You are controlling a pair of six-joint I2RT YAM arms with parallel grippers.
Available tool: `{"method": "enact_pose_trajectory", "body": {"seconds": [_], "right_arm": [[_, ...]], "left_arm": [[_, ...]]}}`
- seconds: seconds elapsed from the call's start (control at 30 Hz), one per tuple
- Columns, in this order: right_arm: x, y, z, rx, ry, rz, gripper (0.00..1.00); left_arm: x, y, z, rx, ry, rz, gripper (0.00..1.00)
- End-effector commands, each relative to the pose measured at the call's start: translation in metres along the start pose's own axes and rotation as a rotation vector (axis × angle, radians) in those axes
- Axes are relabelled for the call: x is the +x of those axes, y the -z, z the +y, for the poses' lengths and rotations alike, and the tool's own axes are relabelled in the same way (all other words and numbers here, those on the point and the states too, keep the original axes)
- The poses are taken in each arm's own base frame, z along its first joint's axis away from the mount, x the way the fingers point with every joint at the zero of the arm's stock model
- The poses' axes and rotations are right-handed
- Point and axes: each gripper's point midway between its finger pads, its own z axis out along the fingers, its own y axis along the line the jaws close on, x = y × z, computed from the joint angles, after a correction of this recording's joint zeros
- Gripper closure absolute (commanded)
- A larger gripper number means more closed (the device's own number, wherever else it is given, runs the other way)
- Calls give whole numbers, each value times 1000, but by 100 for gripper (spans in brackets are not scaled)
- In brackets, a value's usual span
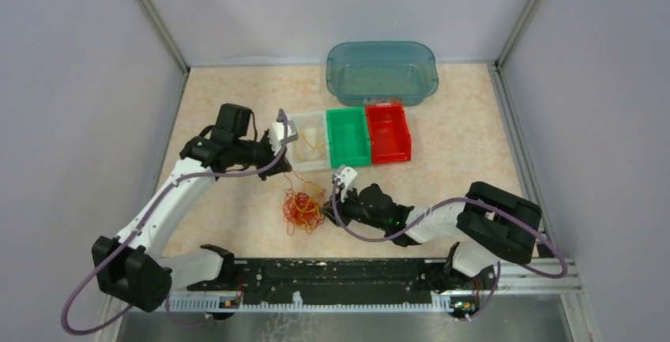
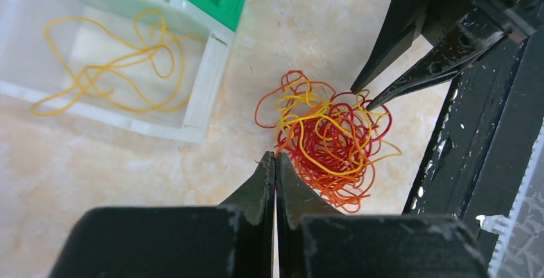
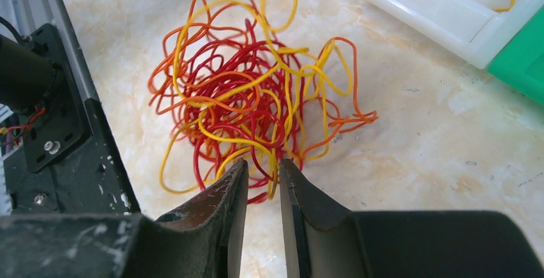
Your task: Untangle the cables
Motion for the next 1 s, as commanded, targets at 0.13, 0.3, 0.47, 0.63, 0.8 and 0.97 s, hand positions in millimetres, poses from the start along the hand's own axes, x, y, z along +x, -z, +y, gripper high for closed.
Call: {"method": "enact_pose_trajectory", "body": {"seconds": [0.13,0.3,0.47,0.63,0.8,0.97], "right_arm": [[-52,13,13,-29,4,-154,58],[-104,23,22,-49,30,-246,47],[-174,26,45,-115,95,-351,35],[-203,12,65,-181,151,-360,29],[-204,-1,73,-229,136,-378,30],[-211,-14,80,-269,106,-423,32]], "left_arm": [[-78,63,-8,-119,-112,-184,100],[-96,83,-29,-77,-87,-234,100],[-96,90,-40,-51,-56,-244,100],[-114,105,-45,-68,-59,-295,100],[-150,135,-49,-115,-82,-387,100],[-180,160,-55,-146,-96,-486,100]]}}
